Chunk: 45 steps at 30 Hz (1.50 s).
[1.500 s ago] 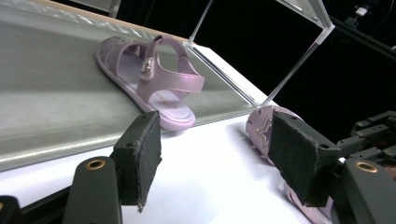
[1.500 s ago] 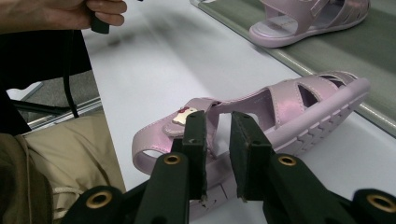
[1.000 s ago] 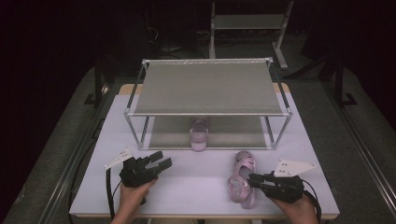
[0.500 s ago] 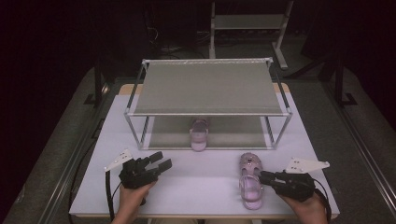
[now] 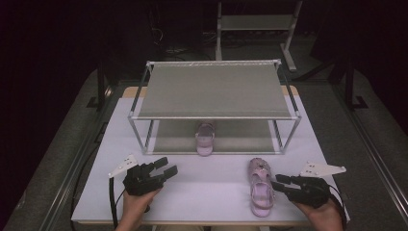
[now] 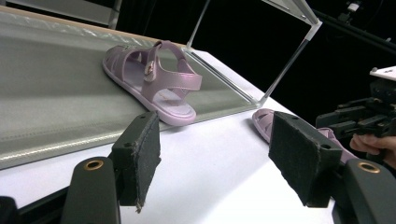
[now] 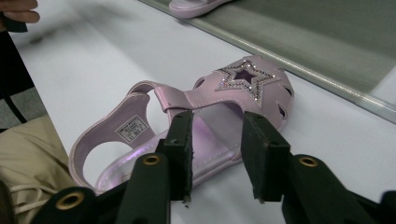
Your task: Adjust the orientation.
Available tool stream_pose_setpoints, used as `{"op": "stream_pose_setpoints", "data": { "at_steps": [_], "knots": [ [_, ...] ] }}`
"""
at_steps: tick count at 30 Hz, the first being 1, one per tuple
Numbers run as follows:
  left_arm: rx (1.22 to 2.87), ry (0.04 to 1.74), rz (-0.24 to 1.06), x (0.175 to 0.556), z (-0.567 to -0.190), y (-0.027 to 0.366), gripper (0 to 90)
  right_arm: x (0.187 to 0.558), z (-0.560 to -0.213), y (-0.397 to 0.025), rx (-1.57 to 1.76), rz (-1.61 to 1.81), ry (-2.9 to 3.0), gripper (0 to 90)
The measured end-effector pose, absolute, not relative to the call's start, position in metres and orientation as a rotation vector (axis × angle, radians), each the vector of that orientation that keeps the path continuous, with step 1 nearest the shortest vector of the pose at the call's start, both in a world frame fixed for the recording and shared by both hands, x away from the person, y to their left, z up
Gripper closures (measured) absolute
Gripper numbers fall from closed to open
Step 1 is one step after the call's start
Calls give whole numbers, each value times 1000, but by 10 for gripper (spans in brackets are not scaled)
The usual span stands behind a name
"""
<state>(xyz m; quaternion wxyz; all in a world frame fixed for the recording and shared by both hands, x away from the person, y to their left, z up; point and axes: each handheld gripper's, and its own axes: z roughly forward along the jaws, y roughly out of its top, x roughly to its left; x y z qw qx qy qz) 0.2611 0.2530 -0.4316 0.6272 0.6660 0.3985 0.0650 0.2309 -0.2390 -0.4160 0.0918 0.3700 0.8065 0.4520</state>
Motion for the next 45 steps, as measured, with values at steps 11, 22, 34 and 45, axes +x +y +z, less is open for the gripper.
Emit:
{"op": "stream_pose_setpoints", "data": {
  "at_steps": [11,22,34,45],
  "knots": [
    [1524,904,176,262,-428,257,334,221,-415,-244,1174,1462,2347,492],
    [1516,884,188,260,-424,258,334,202,-417,-230,1254,1478,2296,465],
    [1519,888,197,261,-424,258,334,207,-423,-213,1420,1335,2294,549],
    [1519,888,196,260,-425,258,333,207,-425,-209,1461,1253,2329,663]
  ]
}}
